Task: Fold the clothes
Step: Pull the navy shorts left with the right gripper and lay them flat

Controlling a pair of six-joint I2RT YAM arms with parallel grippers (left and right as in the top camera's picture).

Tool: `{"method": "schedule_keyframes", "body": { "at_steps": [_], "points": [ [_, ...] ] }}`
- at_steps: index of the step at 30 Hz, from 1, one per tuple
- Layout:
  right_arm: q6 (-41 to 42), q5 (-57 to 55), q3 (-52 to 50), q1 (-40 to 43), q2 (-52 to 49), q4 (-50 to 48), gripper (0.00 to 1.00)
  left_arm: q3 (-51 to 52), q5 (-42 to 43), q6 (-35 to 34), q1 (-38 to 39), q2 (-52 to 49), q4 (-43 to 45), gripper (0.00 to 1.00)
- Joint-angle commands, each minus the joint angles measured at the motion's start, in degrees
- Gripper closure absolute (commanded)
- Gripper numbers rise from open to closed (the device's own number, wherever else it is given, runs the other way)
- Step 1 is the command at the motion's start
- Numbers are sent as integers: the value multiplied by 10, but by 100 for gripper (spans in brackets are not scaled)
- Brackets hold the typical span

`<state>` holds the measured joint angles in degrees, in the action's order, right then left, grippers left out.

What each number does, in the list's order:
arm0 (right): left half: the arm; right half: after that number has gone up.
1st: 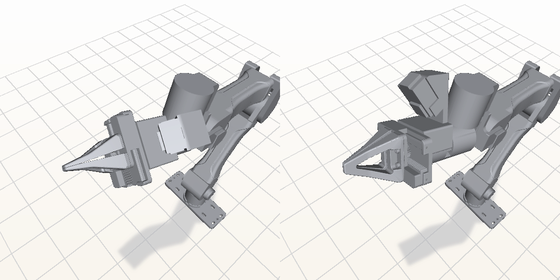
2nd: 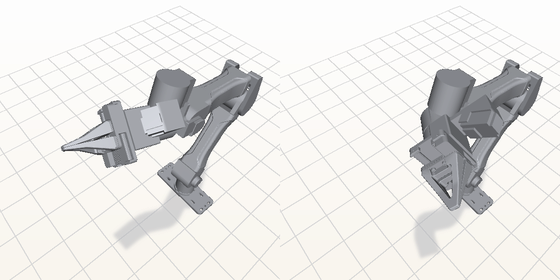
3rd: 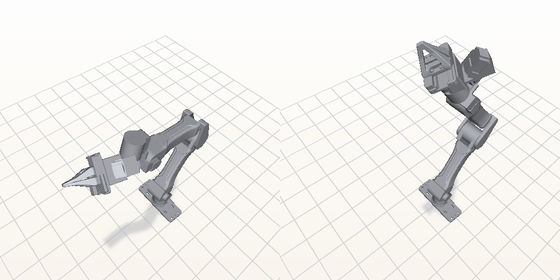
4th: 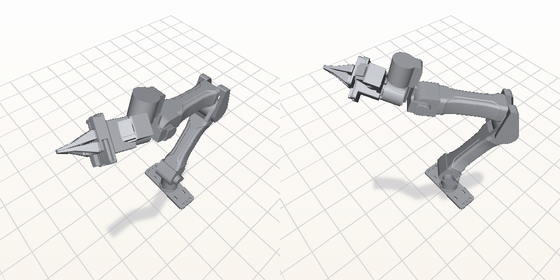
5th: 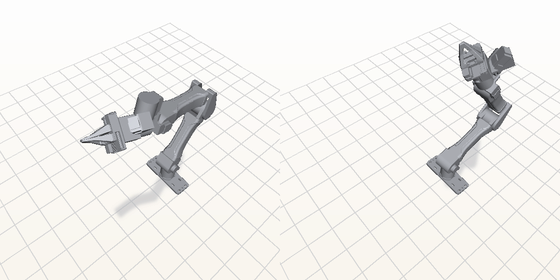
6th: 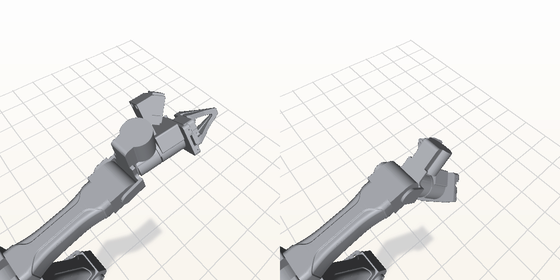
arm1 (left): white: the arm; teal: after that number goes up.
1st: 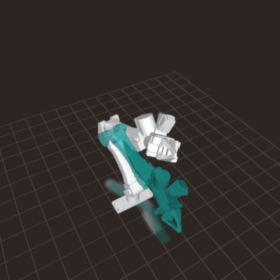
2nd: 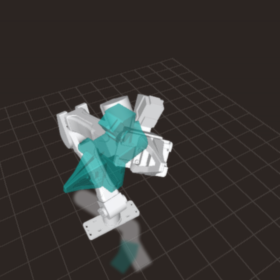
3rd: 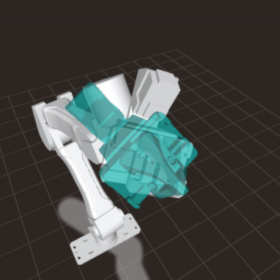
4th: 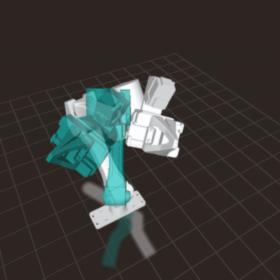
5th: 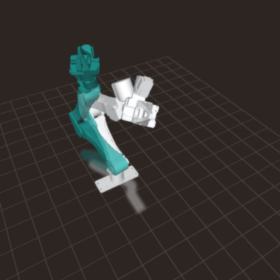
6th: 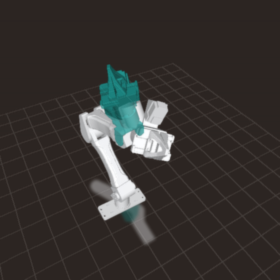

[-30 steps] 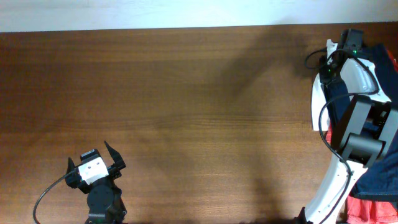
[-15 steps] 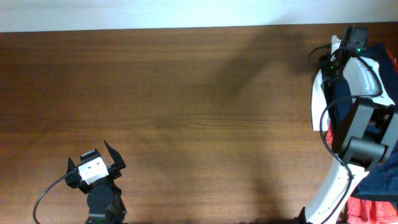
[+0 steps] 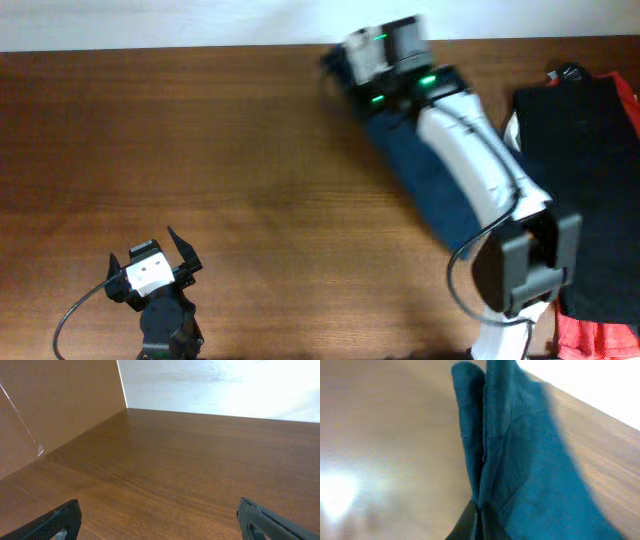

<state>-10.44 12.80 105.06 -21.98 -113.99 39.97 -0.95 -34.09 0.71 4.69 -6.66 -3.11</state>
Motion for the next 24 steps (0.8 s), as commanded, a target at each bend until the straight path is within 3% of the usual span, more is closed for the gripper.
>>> {"method": "schedule_keyframes", "body": {
  "at_steps": [1,3,4,6,9,13,16,19,20,24],
  "points": [
    [5,33,10,-129,0,-4,96,3,-2,9,-1,2,0,1],
    [24,31,10,-196,-1,-16,94,3,-2,9,-1,2,0,1],
    [24,15,10,-205,1,-14,52,3,-2,9,-1,2,0,1],
    [62,-30,10,-179,21,6,46,3,-2,9,-1,2,0,1],
    [65,-30,10,-83,95,77,5,3,-2,9,-1,2,0,1],
    [64,-49,9,116,118,191,1,3,-2,9,-1,2,0,1],
    [93,15,9,232,33,253,1,3,-2,9,-1,2,0,1],
    [92,59,9,230,-66,261,11,3,-2,9,-1,2,0,1],
    [91,59,9,223,-97,256,20,3,-2,9,-1,2,0,1],
    [88,63,9,185,-147,243,20,3,-2,9,-1,2,0,1]
  ]
}}
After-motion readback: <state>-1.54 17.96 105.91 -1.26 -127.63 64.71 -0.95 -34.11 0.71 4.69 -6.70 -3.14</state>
